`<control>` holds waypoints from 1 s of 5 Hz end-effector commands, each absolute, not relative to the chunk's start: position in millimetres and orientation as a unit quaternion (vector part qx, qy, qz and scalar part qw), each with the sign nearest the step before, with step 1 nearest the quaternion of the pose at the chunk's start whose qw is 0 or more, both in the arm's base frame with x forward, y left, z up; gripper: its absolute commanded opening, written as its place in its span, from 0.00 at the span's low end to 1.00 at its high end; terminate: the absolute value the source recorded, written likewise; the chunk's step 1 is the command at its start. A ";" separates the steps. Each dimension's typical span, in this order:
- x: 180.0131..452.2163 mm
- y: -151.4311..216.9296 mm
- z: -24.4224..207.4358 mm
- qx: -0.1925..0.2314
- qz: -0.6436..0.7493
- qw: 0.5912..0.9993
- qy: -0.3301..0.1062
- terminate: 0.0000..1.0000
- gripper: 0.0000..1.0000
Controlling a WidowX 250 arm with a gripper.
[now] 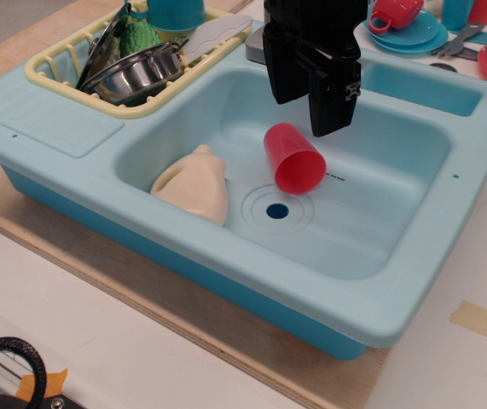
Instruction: Flip cup upright
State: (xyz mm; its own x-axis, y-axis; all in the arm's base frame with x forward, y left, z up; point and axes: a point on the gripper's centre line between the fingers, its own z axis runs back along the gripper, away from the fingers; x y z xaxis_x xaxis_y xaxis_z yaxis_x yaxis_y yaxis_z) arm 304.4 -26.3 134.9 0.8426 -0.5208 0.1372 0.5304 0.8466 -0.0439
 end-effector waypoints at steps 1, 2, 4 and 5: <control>304.4 -26.3 134.9 -0.040 -0.274 0.959 -0.060 0.00 1.00; 304.5 -29.8 135.2 -0.004 -0.288 0.954 -0.079 0.00 1.00; 297.7 -36.9 135.7 0.120 -0.331 0.928 -0.120 0.00 1.00; 302.2 -38.7 133.1 0.156 -0.343 0.918 -0.121 0.00 1.00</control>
State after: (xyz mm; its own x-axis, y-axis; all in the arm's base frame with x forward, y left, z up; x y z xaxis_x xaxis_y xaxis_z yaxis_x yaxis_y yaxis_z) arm 299.8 -37.9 121.2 0.7392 -0.6672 0.0912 0.5914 0.7080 0.3860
